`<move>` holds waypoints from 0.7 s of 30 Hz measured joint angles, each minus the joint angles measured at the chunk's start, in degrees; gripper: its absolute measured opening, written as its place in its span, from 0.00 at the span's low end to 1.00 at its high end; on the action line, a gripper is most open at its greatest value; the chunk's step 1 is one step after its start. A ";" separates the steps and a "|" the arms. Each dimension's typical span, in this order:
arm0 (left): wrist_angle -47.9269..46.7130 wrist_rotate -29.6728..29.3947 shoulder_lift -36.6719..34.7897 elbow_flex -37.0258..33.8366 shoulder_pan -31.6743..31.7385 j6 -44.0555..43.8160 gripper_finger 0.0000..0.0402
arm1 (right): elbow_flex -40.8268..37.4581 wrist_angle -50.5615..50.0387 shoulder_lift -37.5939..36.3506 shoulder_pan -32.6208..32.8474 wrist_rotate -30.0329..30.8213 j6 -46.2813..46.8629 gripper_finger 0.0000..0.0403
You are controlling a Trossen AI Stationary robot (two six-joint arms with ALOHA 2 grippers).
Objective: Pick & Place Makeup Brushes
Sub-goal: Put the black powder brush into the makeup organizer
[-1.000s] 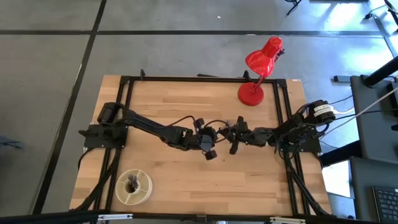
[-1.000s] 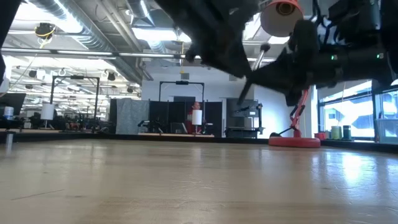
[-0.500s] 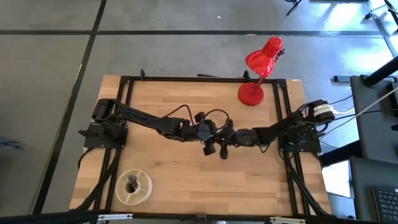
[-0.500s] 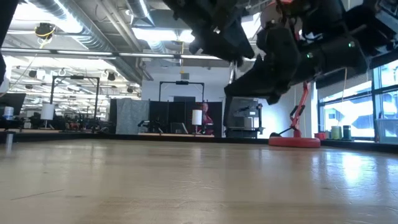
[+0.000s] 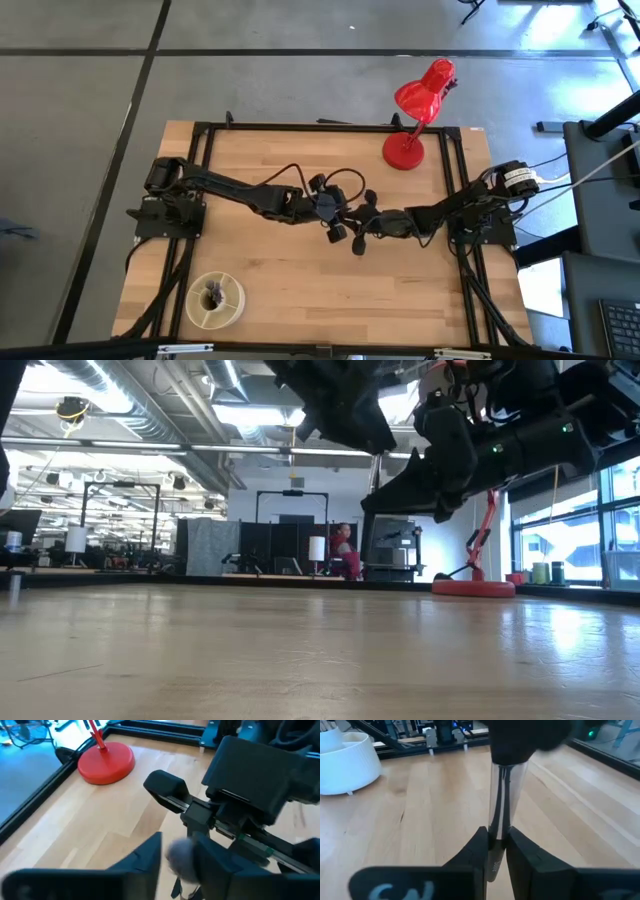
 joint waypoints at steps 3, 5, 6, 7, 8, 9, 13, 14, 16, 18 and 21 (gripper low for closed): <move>-1.17 2.26 -0.77 0.00 0.00 -0.16 0.15 | -0.02 -0.08 0.00 0.04 -0.09 0.27 0.11; -2.06 3.82 -1.15 0.02 0.03 -0.34 0.06 | -0.03 -0.09 0.00 0.02 -0.22 0.29 0.11; -2.87 4.48 -1.48 0.00 0.03 -0.41 0.03 | -0.09 -0.05 0.00 0.04 -0.25 0.32 0.11; -3.01 5.12 -1.65 0.01 0.03 -0.48 0.02 | -0.07 0.17 0.00 0.04 -0.29 0.46 0.11; -3.22 5.84 -1.70 0.07 0.03 -0.48 0.02 | -0.07 0.22 0.00 0.04 -0.27 0.51 0.11; -3.70 6.29 -1.75 0.09 0.05 -0.50 0.02 | -0.07 0.22 0.00 0.04 -0.37 0.53 0.12; -5.49 6.70 -2.49 0.09 -0.20 -0.50 0.01 | -0.09 0.70 0.02 0.04 -0.13 2.17 0.20; -6.43 6.85 -2.73 0.01 -0.28 -0.50 0.01 | -0.09 0.72 0.01 -0.04 0.00 3.11 0.22; -7.22 7.35 -3.10 -0.03 -0.35 -0.61 0.01 | -0.09 0.53 0.02 -0.30 0.02 4.85 0.27; -10.28 7.59 -4.55 0.00 -0.43 -1.04 0.01 | -0.09 0.36 0.00 -0.65 0.04 6.31 0.32; -15.93 8.45 -7.41 0.09 -0.72 -4.01 0.01 | -0.09 -0.01 0.02 -0.83 0.04 6.63 0.38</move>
